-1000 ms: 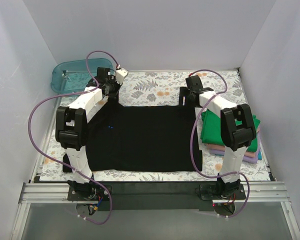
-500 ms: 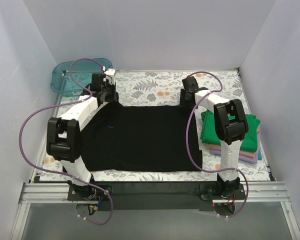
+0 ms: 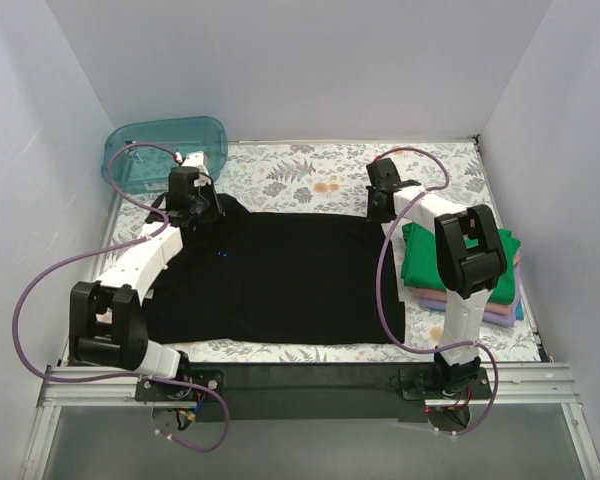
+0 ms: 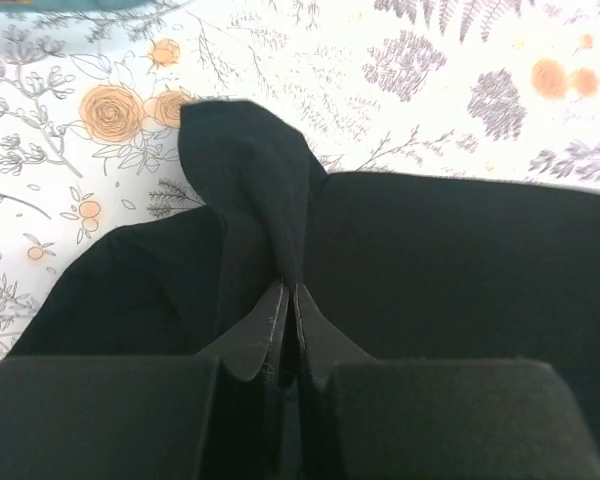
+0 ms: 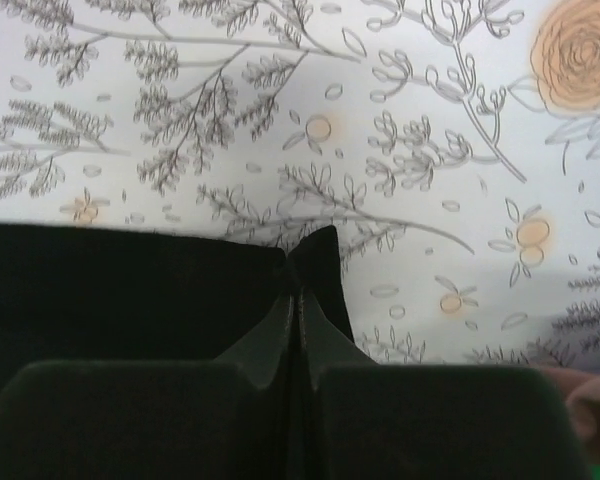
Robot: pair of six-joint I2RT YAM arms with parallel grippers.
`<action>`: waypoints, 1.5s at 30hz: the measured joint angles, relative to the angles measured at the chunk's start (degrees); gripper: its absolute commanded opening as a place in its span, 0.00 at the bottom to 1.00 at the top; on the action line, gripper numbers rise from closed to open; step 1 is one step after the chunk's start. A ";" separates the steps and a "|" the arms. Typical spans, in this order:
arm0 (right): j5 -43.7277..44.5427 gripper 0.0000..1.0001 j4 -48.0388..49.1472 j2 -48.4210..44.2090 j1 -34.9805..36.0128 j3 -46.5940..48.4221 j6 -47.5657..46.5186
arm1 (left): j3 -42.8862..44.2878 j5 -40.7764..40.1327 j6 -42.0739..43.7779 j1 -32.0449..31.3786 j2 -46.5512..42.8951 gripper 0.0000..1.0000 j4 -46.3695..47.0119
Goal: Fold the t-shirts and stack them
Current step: Fold the tshirt
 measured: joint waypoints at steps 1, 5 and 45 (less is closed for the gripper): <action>-0.04 0.01 -0.17 -1.40 0.22 -1.33 -0.04 | -0.50 -0.33 -0.66 0.00 -1.29 0.00 0.00; -0.15 0.01 0.11 -9.09 0.70 -8.17 0.07 | -3.10 -4.24 -4.90 -0.04 -6.88 0.00 -0.20; -13.31 0.01 3.02 -58.47 4.68 -47.56 1.01 | -7.98 -20.04 -39.04 -0.04 -41.09 0.00 -41.24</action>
